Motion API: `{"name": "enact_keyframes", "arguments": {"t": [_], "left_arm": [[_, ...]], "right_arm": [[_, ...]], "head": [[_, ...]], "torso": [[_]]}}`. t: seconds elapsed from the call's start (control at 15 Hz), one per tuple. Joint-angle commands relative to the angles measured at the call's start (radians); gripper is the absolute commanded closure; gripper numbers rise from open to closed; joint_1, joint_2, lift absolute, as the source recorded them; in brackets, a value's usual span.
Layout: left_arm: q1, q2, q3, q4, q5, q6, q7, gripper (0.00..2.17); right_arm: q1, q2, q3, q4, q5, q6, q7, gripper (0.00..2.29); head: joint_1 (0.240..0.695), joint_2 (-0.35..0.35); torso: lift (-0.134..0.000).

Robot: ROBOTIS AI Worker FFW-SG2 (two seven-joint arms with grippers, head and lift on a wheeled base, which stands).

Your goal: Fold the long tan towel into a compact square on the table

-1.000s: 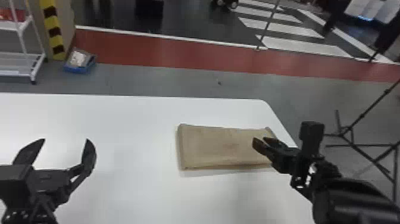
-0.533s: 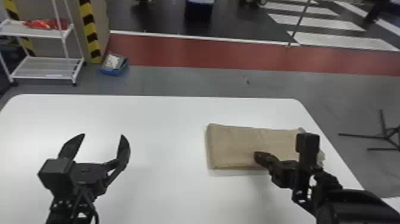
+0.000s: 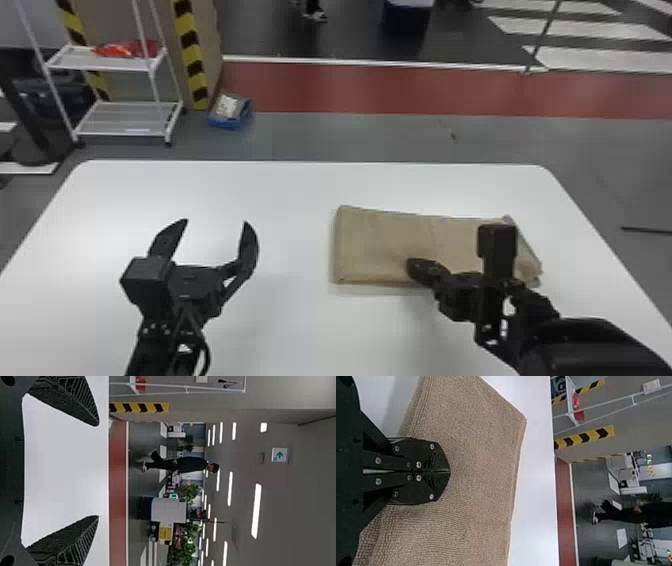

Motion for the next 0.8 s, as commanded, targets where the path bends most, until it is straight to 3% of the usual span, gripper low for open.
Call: {"name": "enact_keyframes", "arguments": {"t": [0.0,0.33,0.53,0.6,0.67,0.73], "left_arm": [[-0.002,0.0,0.0,0.001,0.0,0.0,0.0,0.04],[-0.002,0.002,0.003,0.01,-0.002,0.0,0.0,0.04],[-0.008,0.002,0.003,0.015,0.0,0.0,0.0,0.04],[-0.008,0.0,0.003,0.015,0.0,-0.003,0.003,0.04],[-0.01,0.0,0.002,0.015,-0.002,-0.003,0.006,0.04],[-0.011,0.0,0.0,0.015,-0.002,-0.003,0.003,0.04]], "right_arm": [[-0.016,0.022,0.076,0.008,0.0,0.006,-0.012,2.01],[-0.036,0.056,0.203,-0.009,0.001,-0.009,-0.07,2.01],[0.025,0.057,0.172,-0.135,0.0,-0.055,-0.095,1.94],[0.053,0.054,0.129,-0.185,-0.008,-0.067,-0.093,1.75],[0.073,0.048,0.076,-0.231,-0.034,-0.07,-0.089,1.36],[0.083,0.045,0.022,-0.253,-0.053,-0.07,-0.076,0.75]], "head": [[0.695,-0.045],[0.695,0.043],[0.695,0.087],[0.695,0.09],[0.695,0.08],[0.695,0.066]], "torso": [[-0.113],[-0.113],[-0.113],[-0.113],[-0.113],[-0.113]]}}
